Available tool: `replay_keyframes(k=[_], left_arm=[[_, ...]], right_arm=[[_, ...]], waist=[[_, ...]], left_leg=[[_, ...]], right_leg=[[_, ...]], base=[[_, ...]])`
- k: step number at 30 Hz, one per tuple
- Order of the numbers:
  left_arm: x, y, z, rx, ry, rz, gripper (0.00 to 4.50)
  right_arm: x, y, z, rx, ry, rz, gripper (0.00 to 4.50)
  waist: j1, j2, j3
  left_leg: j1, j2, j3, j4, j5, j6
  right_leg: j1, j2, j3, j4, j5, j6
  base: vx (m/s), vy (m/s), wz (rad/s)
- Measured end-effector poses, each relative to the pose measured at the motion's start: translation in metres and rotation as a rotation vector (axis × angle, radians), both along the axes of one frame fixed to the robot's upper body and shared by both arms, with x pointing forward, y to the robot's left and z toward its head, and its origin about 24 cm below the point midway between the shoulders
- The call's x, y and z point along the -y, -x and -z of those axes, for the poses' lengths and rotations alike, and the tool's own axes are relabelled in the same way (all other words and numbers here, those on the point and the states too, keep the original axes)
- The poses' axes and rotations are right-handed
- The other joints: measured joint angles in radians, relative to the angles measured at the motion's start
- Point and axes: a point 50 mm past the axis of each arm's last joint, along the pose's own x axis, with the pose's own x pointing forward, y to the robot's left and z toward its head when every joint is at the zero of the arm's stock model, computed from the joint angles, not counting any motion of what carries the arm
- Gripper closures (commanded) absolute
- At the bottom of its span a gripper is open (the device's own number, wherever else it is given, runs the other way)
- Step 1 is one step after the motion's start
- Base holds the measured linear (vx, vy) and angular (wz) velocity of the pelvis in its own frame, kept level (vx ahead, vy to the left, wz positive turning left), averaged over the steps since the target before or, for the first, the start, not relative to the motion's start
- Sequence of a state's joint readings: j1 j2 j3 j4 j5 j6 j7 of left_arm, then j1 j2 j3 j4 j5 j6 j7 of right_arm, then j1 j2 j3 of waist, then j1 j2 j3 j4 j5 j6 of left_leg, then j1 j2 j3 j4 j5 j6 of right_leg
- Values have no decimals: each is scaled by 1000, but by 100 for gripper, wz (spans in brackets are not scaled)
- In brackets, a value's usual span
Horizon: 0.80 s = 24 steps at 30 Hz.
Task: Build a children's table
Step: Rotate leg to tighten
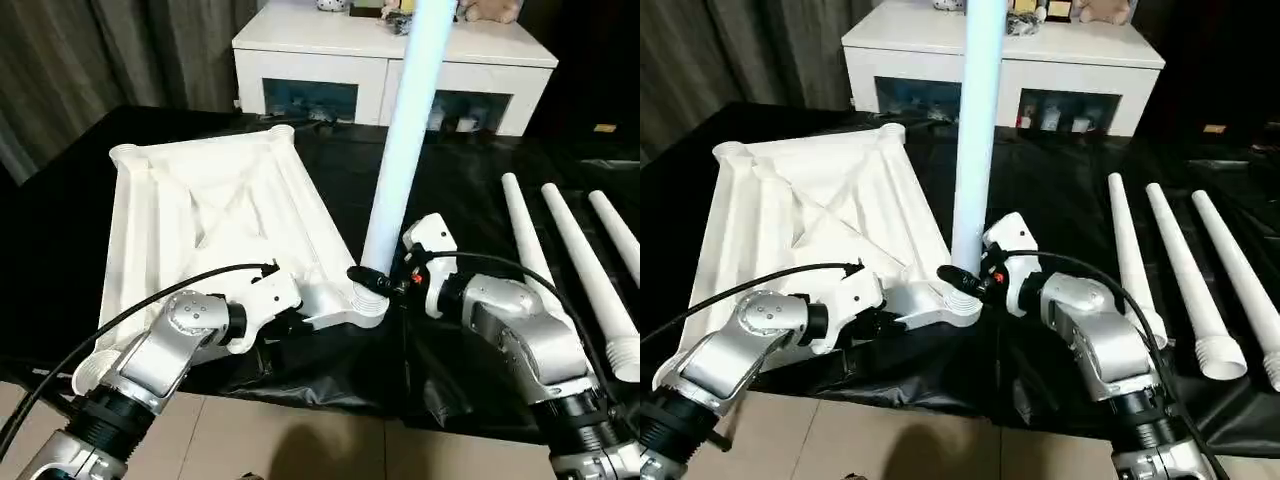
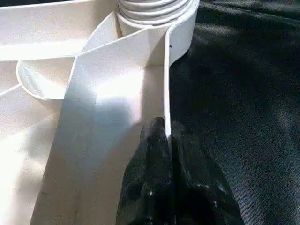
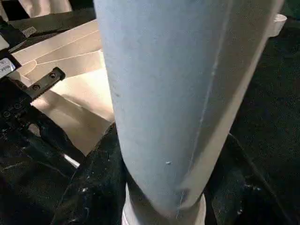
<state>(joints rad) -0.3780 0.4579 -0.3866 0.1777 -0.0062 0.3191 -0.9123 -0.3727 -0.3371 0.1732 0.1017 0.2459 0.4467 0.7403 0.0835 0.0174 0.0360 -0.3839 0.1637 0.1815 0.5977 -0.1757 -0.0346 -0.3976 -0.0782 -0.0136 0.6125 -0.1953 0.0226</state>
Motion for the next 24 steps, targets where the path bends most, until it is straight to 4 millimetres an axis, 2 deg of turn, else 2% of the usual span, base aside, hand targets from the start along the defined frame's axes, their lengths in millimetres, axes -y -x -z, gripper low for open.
replay_keyframes(k=[6, 12, 19, 24], left_arm=[[-1, -1, 2, -12, 13, -21, 450], [0, -7, 3, -27, 41, -107, 450], [12, -22, 4, -37, 67, -252, 450], [33, -36, 4, -27, 48, -356, 450]], right_arm=[[0, 0, 5, 0, -16, 21, 265], [-9, -11, 8, 22, -41, 130, 265], [-24, -31, 11, 48, -21, 346, 265], [-35, -52, 11, 41, 20, 544, 265]], waist=[[-2, 4, -2], [-29, 5, -2], [-52, 6, -1], [-54, -1, 0]], left_leg=[[1, 0, 0, -1, 0, 0], [2, -1, 0, -1, 0, 0], [1, -4, -2, -6, 0, 0], [1, -5, -3, -7, 0, 0]], right_leg=[[-2, 0, 0, -1, 0, 0], [-5, -1, 0, -6, 0, 0], [-4, -1, -1, -26, 0, 0], [-3, -1, -2, -37, 0, 0]], base=[[0, 0, 0], [0, 0, 0], [0, 0, 0], [0, 0, 0]])
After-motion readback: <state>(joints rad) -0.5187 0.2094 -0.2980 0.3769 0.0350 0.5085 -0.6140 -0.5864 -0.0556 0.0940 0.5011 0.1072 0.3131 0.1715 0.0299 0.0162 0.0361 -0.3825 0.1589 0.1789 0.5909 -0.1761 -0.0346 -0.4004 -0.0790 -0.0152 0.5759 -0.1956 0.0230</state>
